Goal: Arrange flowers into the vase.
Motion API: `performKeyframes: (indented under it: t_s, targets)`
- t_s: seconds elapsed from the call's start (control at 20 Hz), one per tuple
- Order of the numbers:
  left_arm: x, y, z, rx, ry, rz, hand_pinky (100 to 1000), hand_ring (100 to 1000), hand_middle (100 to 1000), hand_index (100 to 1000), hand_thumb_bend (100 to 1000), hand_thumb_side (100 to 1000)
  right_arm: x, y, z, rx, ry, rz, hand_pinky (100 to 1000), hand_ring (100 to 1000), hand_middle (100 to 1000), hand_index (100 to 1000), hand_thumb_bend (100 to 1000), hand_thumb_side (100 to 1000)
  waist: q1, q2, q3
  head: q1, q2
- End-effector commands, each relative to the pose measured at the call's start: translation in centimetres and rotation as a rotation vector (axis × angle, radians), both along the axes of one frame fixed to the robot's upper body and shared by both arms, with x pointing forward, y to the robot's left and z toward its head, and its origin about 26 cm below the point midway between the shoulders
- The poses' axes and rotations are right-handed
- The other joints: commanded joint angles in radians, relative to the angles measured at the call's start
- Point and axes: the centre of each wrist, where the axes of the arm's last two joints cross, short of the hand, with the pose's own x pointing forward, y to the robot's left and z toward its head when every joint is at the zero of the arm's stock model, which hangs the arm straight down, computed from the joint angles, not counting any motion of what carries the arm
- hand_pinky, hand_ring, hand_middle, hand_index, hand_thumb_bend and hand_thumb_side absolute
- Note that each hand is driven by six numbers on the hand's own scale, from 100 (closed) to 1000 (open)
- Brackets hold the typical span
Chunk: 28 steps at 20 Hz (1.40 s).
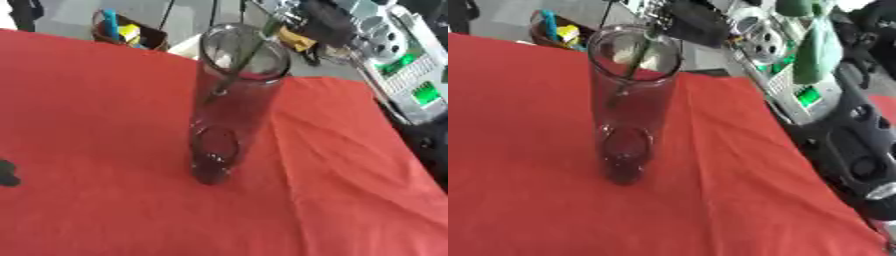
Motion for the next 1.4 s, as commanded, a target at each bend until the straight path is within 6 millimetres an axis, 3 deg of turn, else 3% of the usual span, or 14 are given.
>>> performKeyframes:
  t_s: [0.05,0.55,1.15,1.4]
  targets:
    - [-0.3,0.3,0.6,0.003,-0.019,0.002,540,608,818,786,100,980,-0.6,-1.1,1.2,-0.081,-0.044,-0.042,888,970,762,795,100,1000,0.01,-0.029,-0.002,0.0,0.0]
    - [-0.3,0.3,0.6,0.008,-0.022,0.0,540,610,819,785,100,980,0.1,-1.7,0.9,-0.275,-0.039,-0.123,880,965,806,835,100,1000,0.009,-0.026,0.0,-0.003,0.0]
    - [-0.3,0.3,0.6,0.015,-0.023,-0.003,540,611,820,784,100,981,0.7,-2.7,1.3,-0.323,0.0,-0.166,890,996,854,877,100,1000,0.003,-0.024,-0.001,-0.003,-0.008]
    - [-0.3,0.3,0.6,0.021,-0.022,-0.005,540,612,821,784,100,981,0.7,-3.3,1.6,-0.355,-0.008,-0.172,895,996,878,906,219,1000,0.0,-0.024,-0.003,-0.004,-0.012]
